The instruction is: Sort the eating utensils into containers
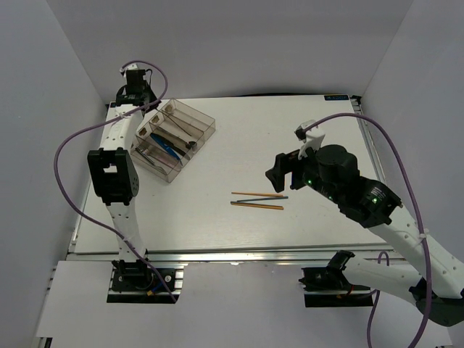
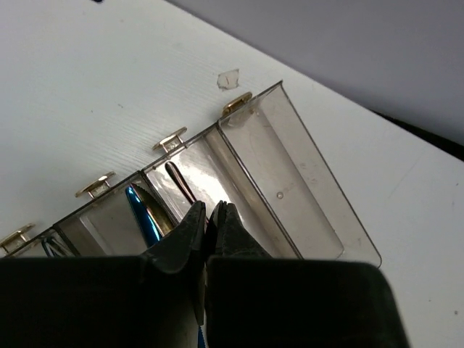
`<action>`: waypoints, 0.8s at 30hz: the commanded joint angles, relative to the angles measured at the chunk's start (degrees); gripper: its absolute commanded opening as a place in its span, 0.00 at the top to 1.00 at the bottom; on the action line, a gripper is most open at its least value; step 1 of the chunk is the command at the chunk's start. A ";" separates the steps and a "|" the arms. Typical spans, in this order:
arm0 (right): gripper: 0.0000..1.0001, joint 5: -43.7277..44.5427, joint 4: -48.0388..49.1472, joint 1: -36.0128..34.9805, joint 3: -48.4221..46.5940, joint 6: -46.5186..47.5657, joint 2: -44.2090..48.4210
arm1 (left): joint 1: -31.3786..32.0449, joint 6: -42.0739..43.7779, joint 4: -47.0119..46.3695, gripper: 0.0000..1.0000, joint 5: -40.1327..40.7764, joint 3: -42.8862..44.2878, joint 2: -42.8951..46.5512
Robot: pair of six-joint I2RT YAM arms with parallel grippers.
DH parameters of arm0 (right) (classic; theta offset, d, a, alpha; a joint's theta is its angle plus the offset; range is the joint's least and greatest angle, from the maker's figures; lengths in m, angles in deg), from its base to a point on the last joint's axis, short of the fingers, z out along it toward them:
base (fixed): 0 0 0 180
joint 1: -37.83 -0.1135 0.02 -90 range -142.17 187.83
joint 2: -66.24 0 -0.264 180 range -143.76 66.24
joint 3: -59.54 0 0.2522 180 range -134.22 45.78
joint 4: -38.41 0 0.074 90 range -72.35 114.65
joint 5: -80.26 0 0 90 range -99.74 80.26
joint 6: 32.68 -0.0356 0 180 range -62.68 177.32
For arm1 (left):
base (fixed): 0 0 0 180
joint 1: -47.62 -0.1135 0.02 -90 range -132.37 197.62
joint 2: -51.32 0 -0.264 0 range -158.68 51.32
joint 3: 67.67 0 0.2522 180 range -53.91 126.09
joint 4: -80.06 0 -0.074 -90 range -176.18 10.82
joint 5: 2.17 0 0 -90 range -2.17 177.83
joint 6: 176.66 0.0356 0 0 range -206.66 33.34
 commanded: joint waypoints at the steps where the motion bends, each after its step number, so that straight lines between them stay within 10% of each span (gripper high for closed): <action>1: 0.11 -1.67 -0.94 0.19 0.07 0.82 1.18 | -0.53 -0.49 -1.80 1.00 -4.55 1.25 -0.69; 8: 0.11 -2.11 -1.03 0.19 0.07 0.64 0.74 | -0.45 -3.57 -5.42 0.90 -8.68 -2.18 -2.80; 13: 0.11 -1.59 -1.20 0.19 0.42 0.64 0.65 | -0.45 -4.10 -4.11 0.52 -8.95 -0.69 -5.61; 21: 0.11 0.35 0.73 0.28 4.46 2.13 -2.86 | -0.45 -4.01 -1.81 0.31 -8.51 -0.41 -2.12; 24: 0.10 -0.18 1.87 0.37 5.95 2.49 -6.11 | -0.45 -2.61 -2.00 0.02 -6.49 -2.88 3.42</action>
